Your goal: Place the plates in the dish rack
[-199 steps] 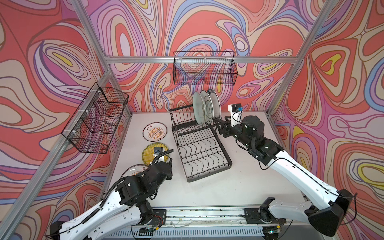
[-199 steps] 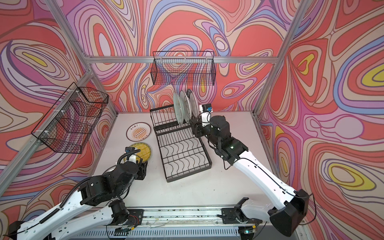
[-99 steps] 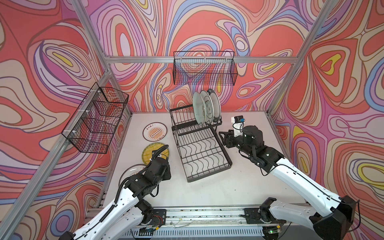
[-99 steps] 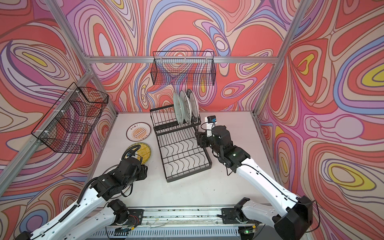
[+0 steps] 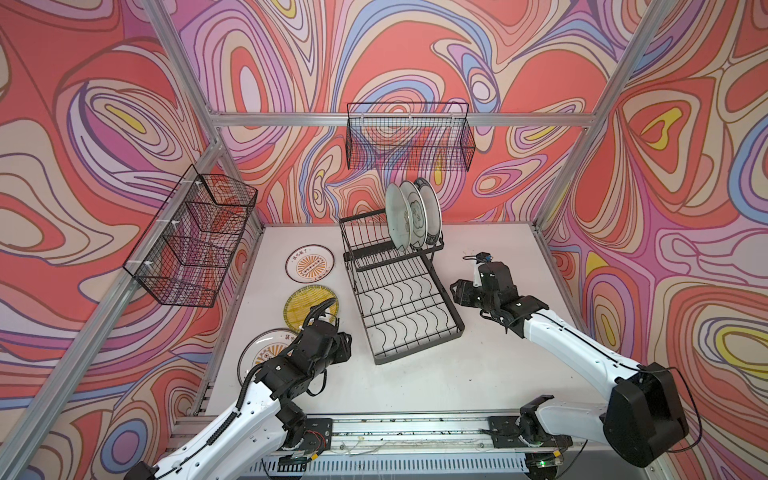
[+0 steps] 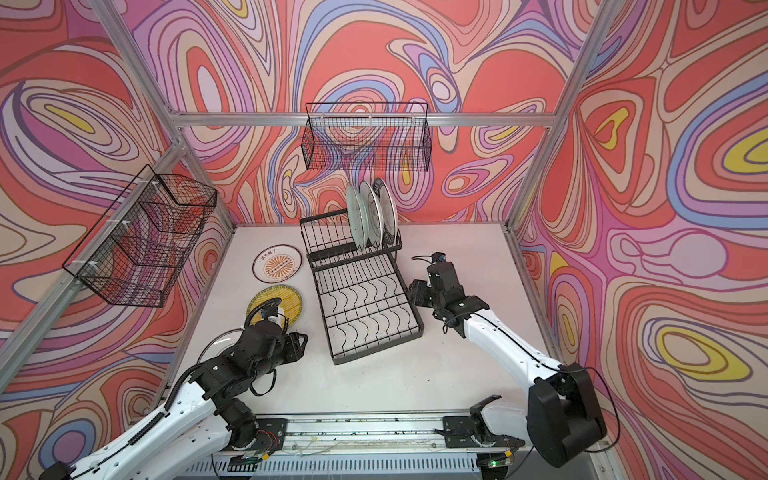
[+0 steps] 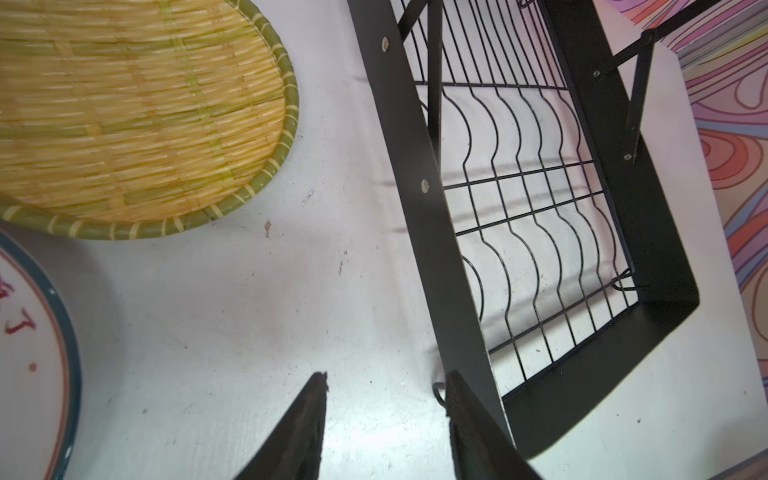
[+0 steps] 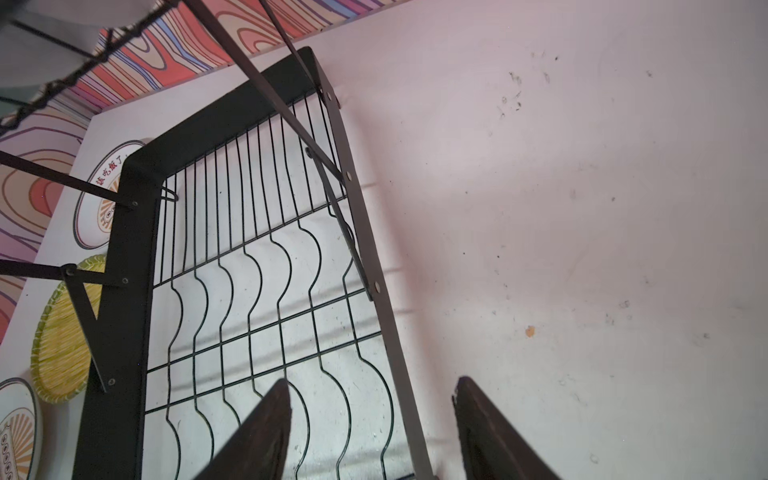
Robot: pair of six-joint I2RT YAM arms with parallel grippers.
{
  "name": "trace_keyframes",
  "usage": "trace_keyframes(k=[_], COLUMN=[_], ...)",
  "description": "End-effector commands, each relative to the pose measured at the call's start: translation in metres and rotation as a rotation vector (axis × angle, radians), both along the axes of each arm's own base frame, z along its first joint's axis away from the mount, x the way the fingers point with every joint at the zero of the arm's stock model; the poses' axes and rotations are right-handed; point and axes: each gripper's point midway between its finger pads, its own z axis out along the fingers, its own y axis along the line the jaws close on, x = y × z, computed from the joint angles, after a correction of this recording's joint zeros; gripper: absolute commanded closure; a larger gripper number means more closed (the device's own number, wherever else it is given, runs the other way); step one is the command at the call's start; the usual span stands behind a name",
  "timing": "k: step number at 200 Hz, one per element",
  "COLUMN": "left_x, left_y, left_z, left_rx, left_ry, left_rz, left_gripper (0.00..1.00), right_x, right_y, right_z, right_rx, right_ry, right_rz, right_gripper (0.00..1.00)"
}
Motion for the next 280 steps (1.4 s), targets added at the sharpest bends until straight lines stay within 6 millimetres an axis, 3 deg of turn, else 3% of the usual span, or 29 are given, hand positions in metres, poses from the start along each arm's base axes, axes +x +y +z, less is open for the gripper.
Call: trace_keyframes(k=[1, 64, 138, 280], left_x=[0.005, 0.012, 0.015, 0.02], left_y=[-0.009, -0.022, -0.024, -0.037], left_z=[-0.001, -0.006, -0.004, -0.009], left_rx=[-0.054, -0.118, -0.148, -0.204], left_ry=[-0.008, -0.008, -0.028, -0.023], left_rz=[-0.001, -0.009, -0.003, -0.024], left_gripper=[0.51, 0.54, 0.55, 0.56], right_x=[0.005, 0.008, 0.01, 0.016], right_y=[0.008, 0.018, 0.023, 0.023], right_z=[-0.004, -0.03, -0.037, -0.055], right_rx=[0.034, 0.04, 0.05, 0.04], right_ry=[0.003, 0.06, 0.071, 0.11], right_rz=[0.022, 0.058, 0.076, 0.05], right_gripper=[0.37, 0.46, 0.54, 0.6])
